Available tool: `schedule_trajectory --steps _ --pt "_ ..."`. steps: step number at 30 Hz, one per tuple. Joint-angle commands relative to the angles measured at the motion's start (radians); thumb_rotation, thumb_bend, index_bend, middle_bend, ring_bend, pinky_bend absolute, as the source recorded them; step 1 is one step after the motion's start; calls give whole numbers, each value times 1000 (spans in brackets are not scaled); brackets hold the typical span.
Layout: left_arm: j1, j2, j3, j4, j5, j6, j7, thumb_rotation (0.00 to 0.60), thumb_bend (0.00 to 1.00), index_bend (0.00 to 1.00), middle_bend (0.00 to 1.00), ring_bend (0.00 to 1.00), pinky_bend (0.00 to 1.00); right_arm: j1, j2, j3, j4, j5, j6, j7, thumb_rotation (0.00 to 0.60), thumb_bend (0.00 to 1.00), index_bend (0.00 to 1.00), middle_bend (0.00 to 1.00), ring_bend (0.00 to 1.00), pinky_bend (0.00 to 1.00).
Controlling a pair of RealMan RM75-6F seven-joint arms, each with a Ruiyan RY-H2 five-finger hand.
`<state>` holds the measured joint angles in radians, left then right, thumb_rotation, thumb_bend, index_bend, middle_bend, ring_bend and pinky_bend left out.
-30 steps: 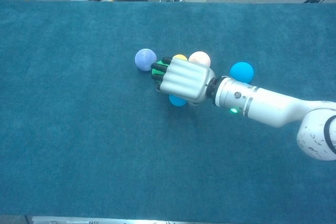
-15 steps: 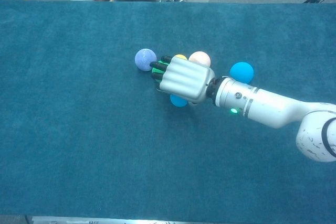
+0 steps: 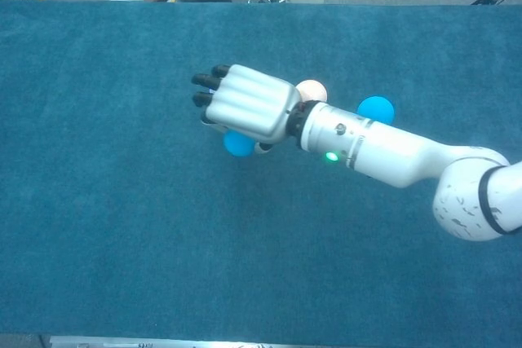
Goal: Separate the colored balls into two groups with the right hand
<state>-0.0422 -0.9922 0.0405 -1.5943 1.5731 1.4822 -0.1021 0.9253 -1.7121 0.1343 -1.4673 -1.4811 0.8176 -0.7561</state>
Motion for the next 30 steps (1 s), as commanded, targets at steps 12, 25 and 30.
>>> schedule_trajectory --steps 12,25,30 --pt "18 20 9 -45 13 25 36 600 443 283 220 209 195 107 -97 51 32 165 -77 -159 600 0 571 264 90 195" --pt "27 23 12 -51 16 35 41 600 442 283 220 208 195 135 -106 19 34 307 -57 -283 600 0 312 230 90 188" --pt "28 24 11 -54 18 35 43 600 443 283 220 209 195 135 -76 16 -6 333 -32 -278 600 0 262 216 86 187"
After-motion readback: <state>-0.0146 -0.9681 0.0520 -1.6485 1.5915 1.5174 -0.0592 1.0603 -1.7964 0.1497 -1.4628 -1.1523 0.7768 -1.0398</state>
